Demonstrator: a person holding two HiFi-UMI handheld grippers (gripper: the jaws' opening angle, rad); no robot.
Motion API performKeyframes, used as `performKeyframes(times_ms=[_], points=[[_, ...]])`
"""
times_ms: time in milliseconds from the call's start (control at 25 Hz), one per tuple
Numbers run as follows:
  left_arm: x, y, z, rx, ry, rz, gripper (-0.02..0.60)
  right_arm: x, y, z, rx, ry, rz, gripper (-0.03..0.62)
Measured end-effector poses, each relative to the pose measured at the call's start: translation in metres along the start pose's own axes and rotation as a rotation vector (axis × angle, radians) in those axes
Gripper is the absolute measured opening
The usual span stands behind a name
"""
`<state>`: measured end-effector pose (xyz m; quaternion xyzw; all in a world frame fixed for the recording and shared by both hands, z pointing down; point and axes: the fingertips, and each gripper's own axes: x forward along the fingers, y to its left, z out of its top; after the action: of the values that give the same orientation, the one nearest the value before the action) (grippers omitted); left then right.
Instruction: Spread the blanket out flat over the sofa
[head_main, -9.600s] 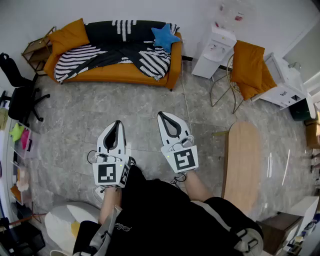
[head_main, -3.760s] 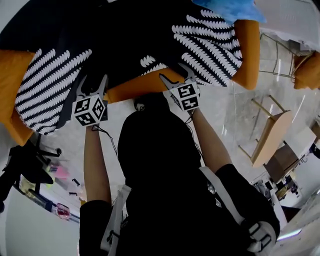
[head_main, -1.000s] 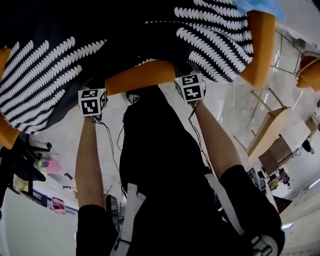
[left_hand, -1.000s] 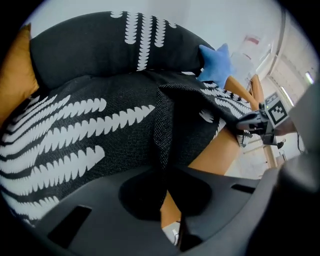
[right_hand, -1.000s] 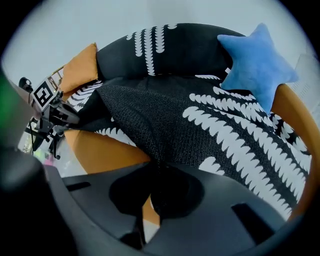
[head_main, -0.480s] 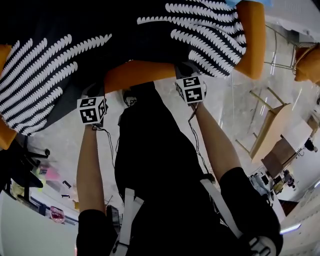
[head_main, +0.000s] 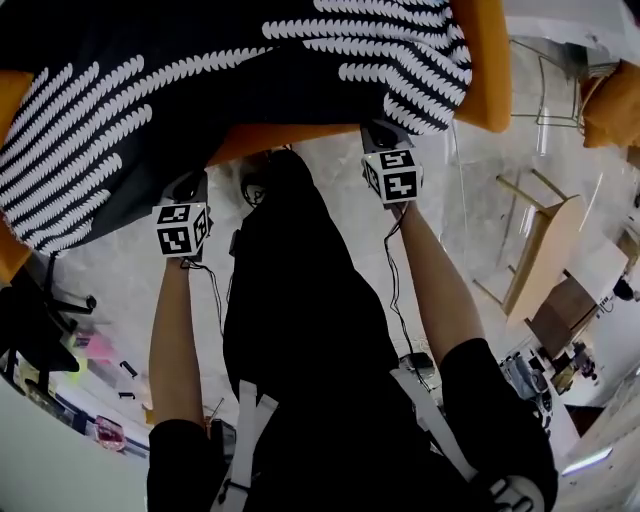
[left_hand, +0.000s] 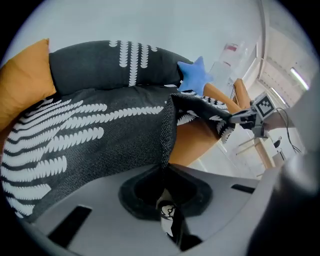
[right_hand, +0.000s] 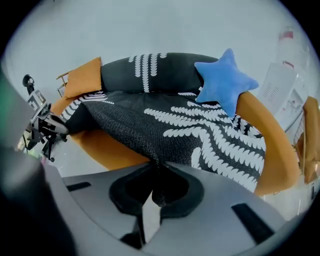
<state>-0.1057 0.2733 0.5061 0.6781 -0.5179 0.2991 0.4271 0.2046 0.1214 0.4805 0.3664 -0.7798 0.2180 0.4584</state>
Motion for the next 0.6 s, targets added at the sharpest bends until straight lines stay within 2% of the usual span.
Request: performKeyframes(times_ms=[160, 320, 600], points=[[-0.01, -0.014, -0.006, -0.023, -0.042, 0.018, 0.034, -0.018, -0.005, -0.012, -0.027, -0.02, 0.015, 0.031], [-0.019, -0.025, -0.029, -0.038, -0.061, 0.046, 0.034, -0.024, 0.0, -0.034, -0.033, -0.029, 0.063, 0.032], [-0.029, -0.034, -0.045, -0.017, -0.091, 0.081, 0.034, -0.038, 0.0, -0.027, -0.094, -0.086, 0.099, 0.031]])
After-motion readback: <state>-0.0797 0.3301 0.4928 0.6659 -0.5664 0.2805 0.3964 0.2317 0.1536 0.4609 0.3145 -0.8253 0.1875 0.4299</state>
